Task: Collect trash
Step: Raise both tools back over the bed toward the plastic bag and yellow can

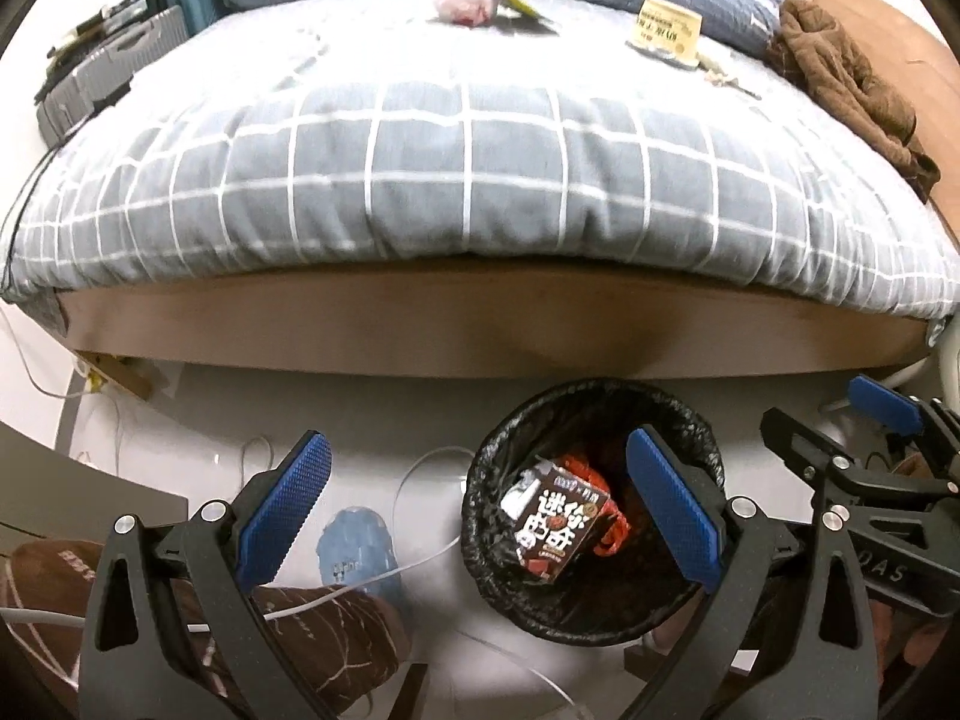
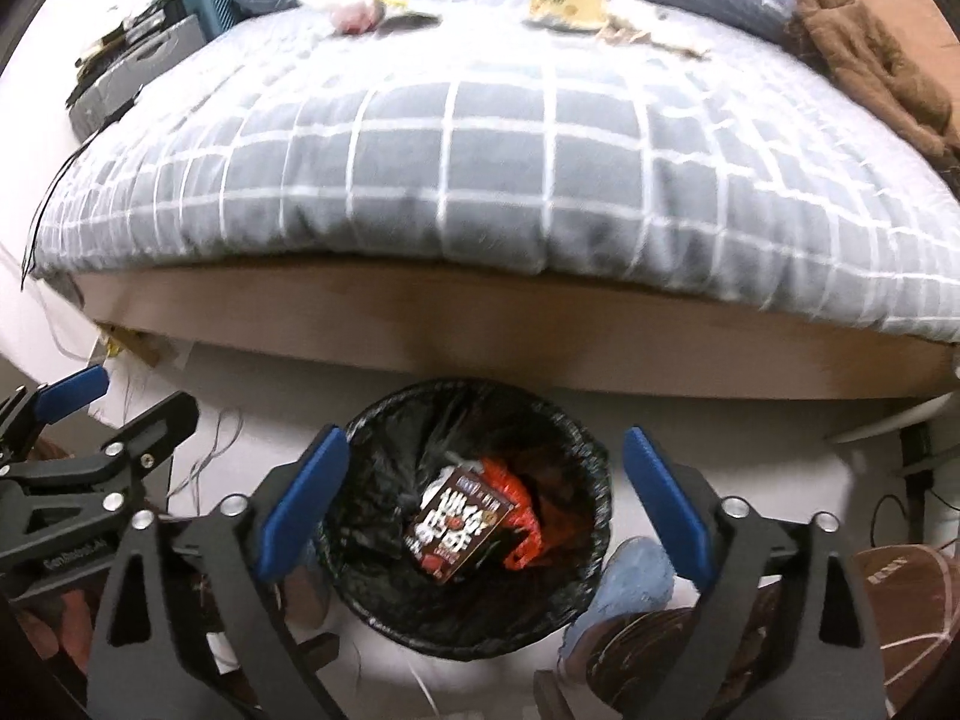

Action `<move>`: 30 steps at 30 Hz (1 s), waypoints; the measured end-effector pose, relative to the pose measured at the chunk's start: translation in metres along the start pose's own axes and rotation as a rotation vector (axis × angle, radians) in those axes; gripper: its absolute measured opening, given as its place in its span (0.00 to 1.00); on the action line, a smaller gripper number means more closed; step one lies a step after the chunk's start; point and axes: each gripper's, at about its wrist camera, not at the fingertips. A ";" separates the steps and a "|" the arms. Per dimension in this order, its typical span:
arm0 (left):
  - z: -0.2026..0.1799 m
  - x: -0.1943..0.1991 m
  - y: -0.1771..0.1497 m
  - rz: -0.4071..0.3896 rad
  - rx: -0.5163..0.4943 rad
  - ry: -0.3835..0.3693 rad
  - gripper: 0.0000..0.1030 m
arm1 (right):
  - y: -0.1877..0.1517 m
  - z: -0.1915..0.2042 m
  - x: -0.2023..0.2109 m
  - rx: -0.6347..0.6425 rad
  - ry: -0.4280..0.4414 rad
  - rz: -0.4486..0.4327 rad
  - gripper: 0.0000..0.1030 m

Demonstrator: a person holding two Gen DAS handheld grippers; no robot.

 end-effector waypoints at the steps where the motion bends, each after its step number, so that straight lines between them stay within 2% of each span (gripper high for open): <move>1: -0.001 0.004 0.004 -0.009 -0.002 0.001 0.94 | 0.002 -0.002 0.003 -0.003 -0.005 -0.008 0.90; 15: -0.009 0.028 0.038 -0.071 -0.025 0.018 0.94 | 0.037 -0.023 0.041 -0.034 -0.075 -0.109 0.93; 30: -0.019 0.044 0.101 -0.135 -0.043 0.002 0.94 | 0.091 -0.041 0.063 -0.042 -0.119 -0.190 0.92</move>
Point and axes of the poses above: each gripper's, at about its wrist camera, not at the fingertips, and x roughly against the way its jaws point, z to its left, y to its top, and after that the axes turned 2 degrees about -y, right-handed
